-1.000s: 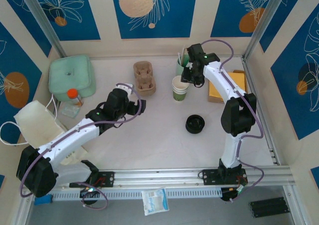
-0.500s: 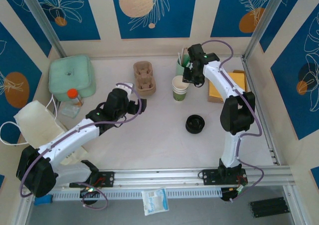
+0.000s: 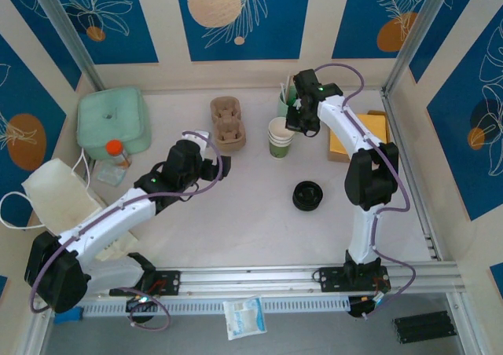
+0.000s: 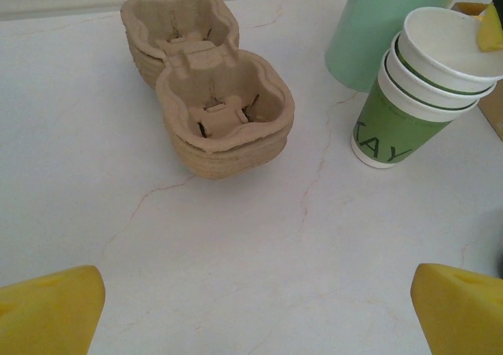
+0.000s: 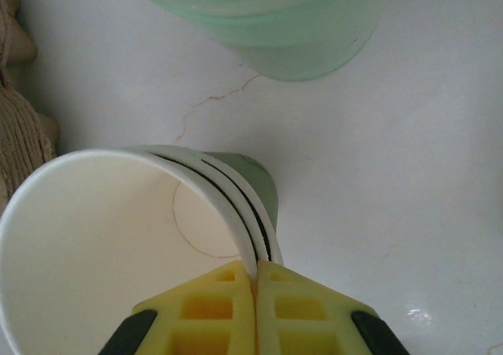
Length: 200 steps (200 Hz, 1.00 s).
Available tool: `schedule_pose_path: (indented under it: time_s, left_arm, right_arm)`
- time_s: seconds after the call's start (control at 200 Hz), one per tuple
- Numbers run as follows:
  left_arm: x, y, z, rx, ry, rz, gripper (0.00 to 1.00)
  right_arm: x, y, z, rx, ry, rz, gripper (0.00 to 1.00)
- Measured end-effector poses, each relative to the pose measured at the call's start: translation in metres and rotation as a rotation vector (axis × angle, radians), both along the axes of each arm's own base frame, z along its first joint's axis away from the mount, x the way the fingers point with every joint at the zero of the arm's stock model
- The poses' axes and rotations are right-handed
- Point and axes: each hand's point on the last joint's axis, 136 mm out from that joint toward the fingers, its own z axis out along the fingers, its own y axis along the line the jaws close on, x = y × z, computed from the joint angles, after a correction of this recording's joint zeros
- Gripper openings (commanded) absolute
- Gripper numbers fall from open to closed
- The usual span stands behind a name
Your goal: Pack the takeout coffee
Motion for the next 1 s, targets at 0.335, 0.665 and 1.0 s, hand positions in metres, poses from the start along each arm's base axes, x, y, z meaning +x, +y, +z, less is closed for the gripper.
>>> schedule_pose_path:
  time_s: [0.335,0.665,1.0]
  left_arm:
    - [0.0,0.0,0.0,0.004,-0.001,-0.003,1.0]
    - [-0.001,-0.002,0.0,0.006,-0.002,-0.009,1.0]
    - [-0.001,-0.002,0.0,0.006,-0.002,-0.011,0.99]
  right_arm:
    - [0.0,0.002,0.001,0.0,-0.002,0.005,0.0]
    - [0.0,0.01,0.022,0.01,-0.043,0.024,0.0]
    - [-0.004,0.011,0.028,0.012,-0.057,0.03,0.0]
